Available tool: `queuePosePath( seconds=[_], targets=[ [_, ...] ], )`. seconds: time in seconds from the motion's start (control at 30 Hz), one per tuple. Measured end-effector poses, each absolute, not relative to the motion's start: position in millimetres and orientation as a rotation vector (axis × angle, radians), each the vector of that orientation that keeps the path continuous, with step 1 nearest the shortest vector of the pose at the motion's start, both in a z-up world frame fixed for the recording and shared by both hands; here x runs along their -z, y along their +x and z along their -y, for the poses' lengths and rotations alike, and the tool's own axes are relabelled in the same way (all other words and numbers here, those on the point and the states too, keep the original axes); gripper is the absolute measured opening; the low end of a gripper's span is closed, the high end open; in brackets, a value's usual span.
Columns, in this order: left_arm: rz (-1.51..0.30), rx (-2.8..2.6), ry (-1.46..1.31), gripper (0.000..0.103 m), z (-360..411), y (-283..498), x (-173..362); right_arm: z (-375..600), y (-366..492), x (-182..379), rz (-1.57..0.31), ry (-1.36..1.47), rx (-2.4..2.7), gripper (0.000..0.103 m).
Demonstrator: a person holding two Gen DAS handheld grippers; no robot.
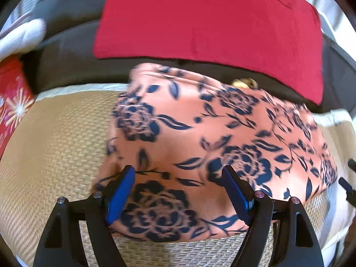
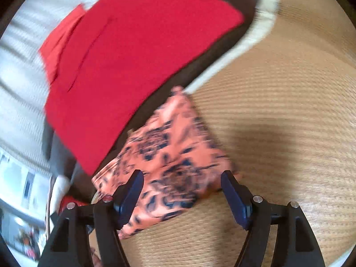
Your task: Fold small clothes
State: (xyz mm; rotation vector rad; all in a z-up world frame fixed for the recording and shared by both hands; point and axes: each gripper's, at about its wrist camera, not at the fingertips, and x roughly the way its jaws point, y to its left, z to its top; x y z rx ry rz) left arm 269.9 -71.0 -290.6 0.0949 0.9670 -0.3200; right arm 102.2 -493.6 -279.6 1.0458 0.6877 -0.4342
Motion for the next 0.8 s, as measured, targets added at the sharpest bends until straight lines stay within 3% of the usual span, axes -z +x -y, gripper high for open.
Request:
queuePosePath(
  seconds=[0.1,0.43,0.63,0.8],
  targets=[
    [-0.951,0.25,0.129,0.081,69,277,290,512,90,285,-0.68,1.078,0.493,0.075],
    [-1.099,0.073,-0.204,0.081,-55,300,292,508,136,301,-0.772,0.976,0.449,0.075],
    [-1.167,0.153,-0.143,0.083,-48,288,302,489,143,295,-0.828,0.821,0.48,0.065],
    [-1.149,0.185,-0.045,0.083,-27,285,307,490,148,302,-0.834,0.809,0.504,0.068]
  ],
)
